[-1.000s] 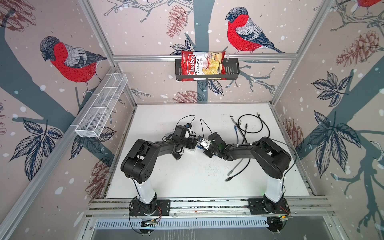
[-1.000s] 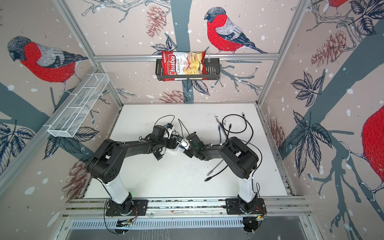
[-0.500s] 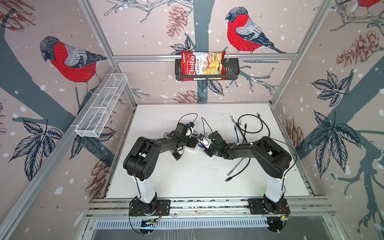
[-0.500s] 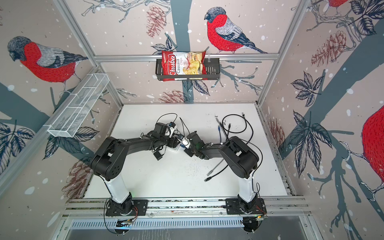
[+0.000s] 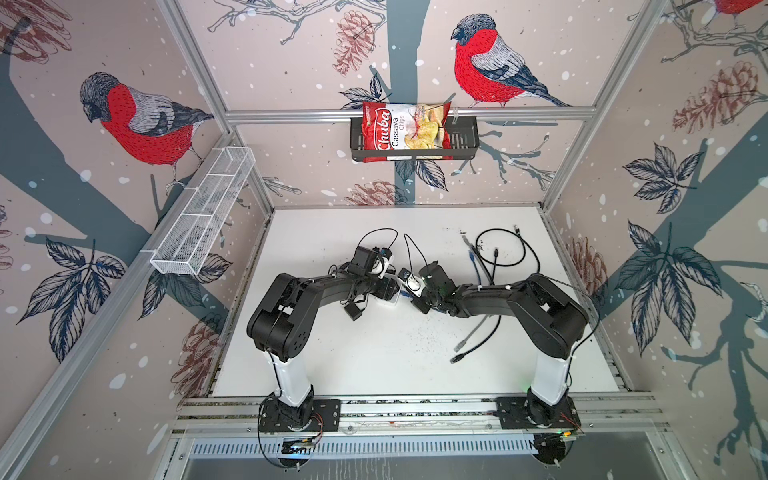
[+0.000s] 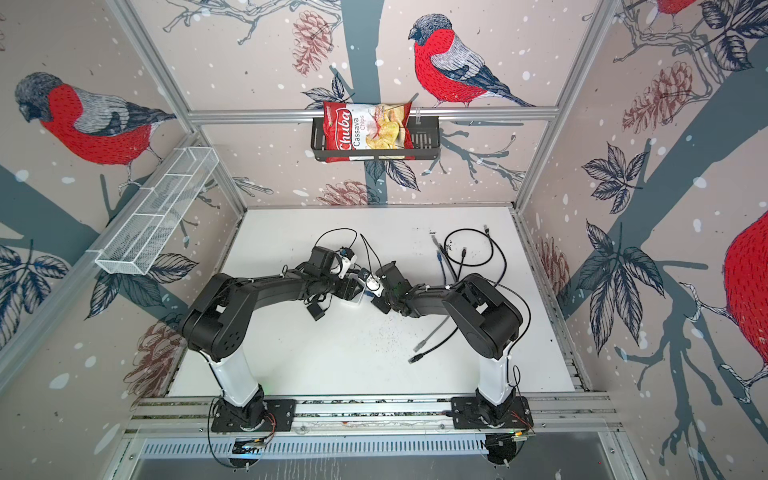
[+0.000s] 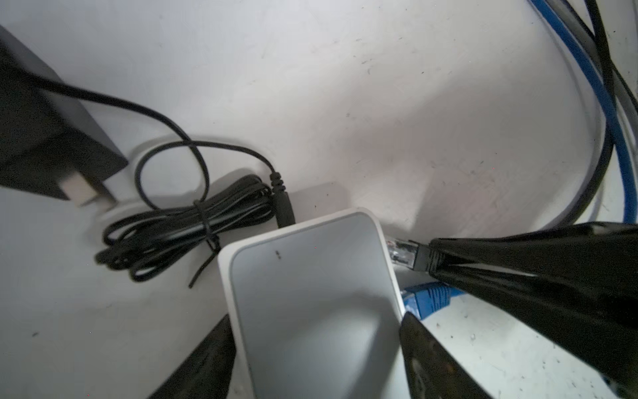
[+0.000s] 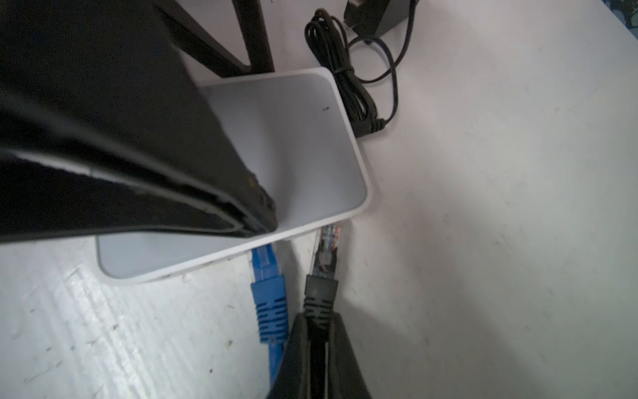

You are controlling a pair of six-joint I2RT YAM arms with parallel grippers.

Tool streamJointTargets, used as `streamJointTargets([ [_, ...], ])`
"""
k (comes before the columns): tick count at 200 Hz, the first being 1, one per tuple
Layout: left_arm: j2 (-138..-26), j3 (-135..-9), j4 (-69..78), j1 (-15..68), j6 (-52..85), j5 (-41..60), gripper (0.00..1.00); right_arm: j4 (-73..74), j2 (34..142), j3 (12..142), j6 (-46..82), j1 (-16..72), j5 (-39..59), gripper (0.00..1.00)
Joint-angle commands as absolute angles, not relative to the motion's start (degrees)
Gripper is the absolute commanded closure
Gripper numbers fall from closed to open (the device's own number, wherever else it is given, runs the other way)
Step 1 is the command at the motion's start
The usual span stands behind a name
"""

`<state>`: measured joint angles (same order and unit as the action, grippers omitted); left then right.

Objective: Insert the plug into the switch port

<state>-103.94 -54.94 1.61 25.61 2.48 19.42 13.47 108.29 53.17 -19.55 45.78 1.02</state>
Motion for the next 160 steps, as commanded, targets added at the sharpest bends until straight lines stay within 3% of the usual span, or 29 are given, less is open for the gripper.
streamJointTargets([
  [1, -104.3, -56.3, 1.0, 25.6, 6.0, 22.5, 0.24, 8.2, 108.7, 52.8, -20.0, 46.1, 2.6, 0.98],
  [33, -104.7, -56.9, 2.7, 25.5, 8.6, 21.5, 0.19, 8.6, 108.5, 52.3, -19.5, 46.6, 3.2, 0.98],
  [137, -105.8, -61.7, 2.3, 25.2, 11.0, 11.5, 0.2, 9.4, 107.9, 50.5, -17.6, 48.5, 3.6, 0.99],
  [160, -106.7, -62.9, 1.8, 25.0, 10.8, 13.0, 0.2, 10.0, 107.7, 50.4, -16.9, 48.3, 3.1, 0.99],
])
